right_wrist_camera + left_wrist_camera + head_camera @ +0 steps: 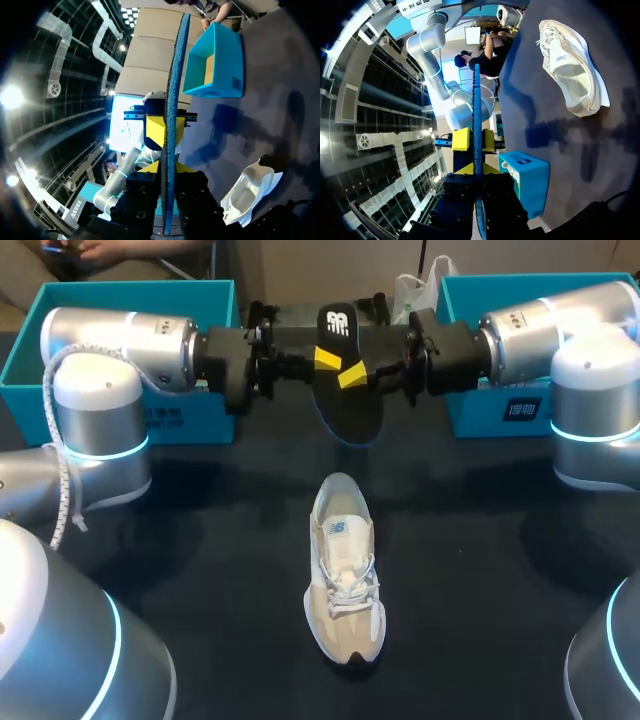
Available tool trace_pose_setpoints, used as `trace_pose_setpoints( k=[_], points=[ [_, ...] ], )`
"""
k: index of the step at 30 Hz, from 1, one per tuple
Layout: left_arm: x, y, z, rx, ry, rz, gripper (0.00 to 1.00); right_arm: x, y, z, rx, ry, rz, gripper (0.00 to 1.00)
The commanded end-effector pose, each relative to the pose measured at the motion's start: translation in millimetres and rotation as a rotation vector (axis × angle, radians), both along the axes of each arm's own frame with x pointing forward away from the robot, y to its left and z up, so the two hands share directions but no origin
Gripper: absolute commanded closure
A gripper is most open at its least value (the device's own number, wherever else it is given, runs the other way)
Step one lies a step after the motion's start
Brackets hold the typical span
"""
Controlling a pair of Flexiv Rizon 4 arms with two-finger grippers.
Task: Take the shoe out of the shoebox, open the shoe tongue, remove and reinsert the insole, then place the shoe into the shoebox
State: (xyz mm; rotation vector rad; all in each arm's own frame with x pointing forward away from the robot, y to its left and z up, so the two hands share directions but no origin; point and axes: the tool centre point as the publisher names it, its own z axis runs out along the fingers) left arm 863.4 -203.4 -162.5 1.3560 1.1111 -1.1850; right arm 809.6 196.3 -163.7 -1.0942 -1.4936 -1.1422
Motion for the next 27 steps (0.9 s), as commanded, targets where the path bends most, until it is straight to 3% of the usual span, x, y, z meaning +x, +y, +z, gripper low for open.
trace_pose_setpoints(
  k=[1, 7, 8, 9, 10, 20, 27],
  points=[
    [-0.9, 0, -1, -0.002, -0.004, -0.001, 1.00, 1.1, 1, 0, -0.003, 0.002, 0.002, 1.00],
    [-1.4, 0, -1, -0.005, 0.000, -0.003, 1.00, 1.7, -1, -1, 0.002, -0.002, -0.001, 1.00],
    [-1.8, 0, -1, -0.005, 0.007, -0.006, 0.68, 1.9, -1, -1, 0.005, -0.005, -0.003, 1.00],
    [-2.3, 1, -1, -0.002, 0.019, -0.009, 0.07, 2.0, -2, -1, 0.008, -0.008, -0.008, 1.00],
    [-3.6, 3, 0, 0.007, 0.031, -0.016, 0.00, 2.1, -3, -1, 0.012, -0.014, -0.013, 1.00],
    [-27.8, 51, 4, 0.220, 0.221, 0.069, 0.00, 4.3, -19, -4, 0.036, -0.089, -0.044, 1.00],
    [-27.8, 51, 4, 0.220, 0.221, 0.069, 0.00, 7.3, -22, -5, 0.027, -0.100, -0.068, 1.00]
  ],
)
